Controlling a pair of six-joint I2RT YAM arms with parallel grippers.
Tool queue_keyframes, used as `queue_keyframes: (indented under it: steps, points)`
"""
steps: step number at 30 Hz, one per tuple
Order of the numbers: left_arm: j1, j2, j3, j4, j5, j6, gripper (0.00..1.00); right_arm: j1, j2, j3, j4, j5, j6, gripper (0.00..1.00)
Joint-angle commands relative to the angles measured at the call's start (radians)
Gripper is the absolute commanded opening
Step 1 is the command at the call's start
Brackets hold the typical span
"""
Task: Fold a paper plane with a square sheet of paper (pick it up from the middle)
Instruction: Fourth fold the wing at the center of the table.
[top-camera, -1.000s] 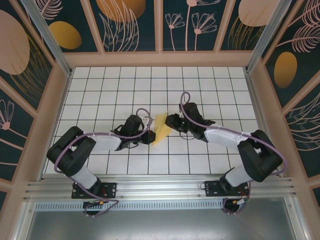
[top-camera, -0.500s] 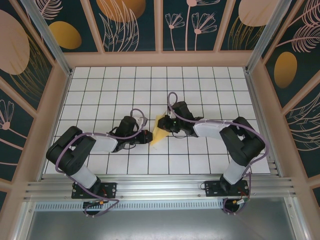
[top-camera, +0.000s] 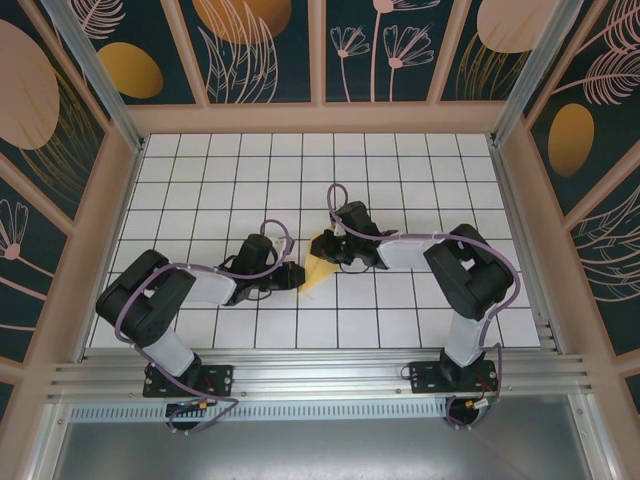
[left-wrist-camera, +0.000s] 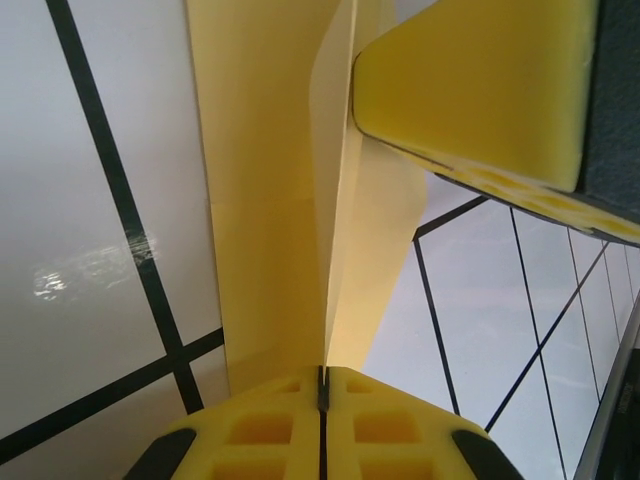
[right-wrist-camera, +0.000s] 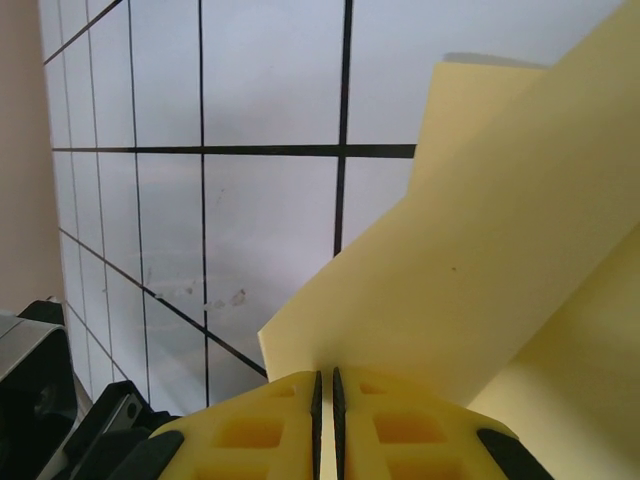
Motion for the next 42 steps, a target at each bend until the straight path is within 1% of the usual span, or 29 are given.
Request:
queue_keyframes:
  steps: [1, 4, 12, 20, 26, 27, 30, 32, 34, 37, 39, 40, 42]
  points:
    - [0.011, 0.014, 0.013, -0.012, 0.006, -0.011, 0.10, 0.000, -0.008, 0.004, -0.009, 0.041, 0.004, 0.15]
    - [0.015, 0.021, 0.017, -0.024, 0.019, -0.018, 0.08, -0.001, -0.036, -0.009, 0.008, 0.026, -0.005, 0.16]
    - [0.035, 0.058, 0.047, -0.028, 0.109, -0.036, 0.08, 0.011, -0.021, 0.004, 0.050, -0.084, -0.026, 0.17]
    - [0.057, 0.062, 0.038, 0.009, 0.158, -0.058, 0.08, 0.013, 0.012, 0.015, 0.045, -0.062, -0.020, 0.17]
    - [0.067, 0.062, 0.046, -0.001, 0.183, -0.045, 0.09, 0.012, 0.044, 0.042, 0.032, -0.049, -0.024, 0.17]
    - [0.067, 0.088, 0.047, -0.003, 0.182, -0.043, 0.09, 0.011, 0.049, 0.048, 0.030, -0.049, -0.024, 0.17]
    - [0.070, 0.094, 0.045, -0.003, 0.175, -0.045, 0.12, 0.006, 0.065, 0.058, 0.022, -0.034, -0.020, 0.17]
    - [0.069, 0.090, 0.042, -0.001, 0.169, -0.042, 0.17, 0.005, 0.070, 0.060, 0.018, -0.021, -0.018, 0.17]
    - [0.069, 0.086, 0.036, -0.001, 0.166, -0.036, 0.18, 0.005, 0.068, 0.060, 0.016, -0.009, -0.015, 0.16]
    - [0.069, 0.073, 0.026, -0.011, 0.151, -0.022, 0.23, 0.004, 0.072, 0.058, 0.009, -0.001, -0.013, 0.16]
    - [0.069, 0.074, 0.021, -0.017, 0.151, -0.013, 0.24, 0.003, 0.074, 0.055, 0.011, 0.001, -0.011, 0.16]
    - [0.069, 0.043, 0.020, -0.025, 0.147, -0.007, 0.25, 0.004, 0.077, 0.053, 0.013, 0.001, -0.009, 0.16]
    - [0.069, 0.029, 0.020, -0.042, 0.136, 0.007, 0.26, 0.002, 0.081, 0.052, 0.020, -0.001, -0.005, 0.16]
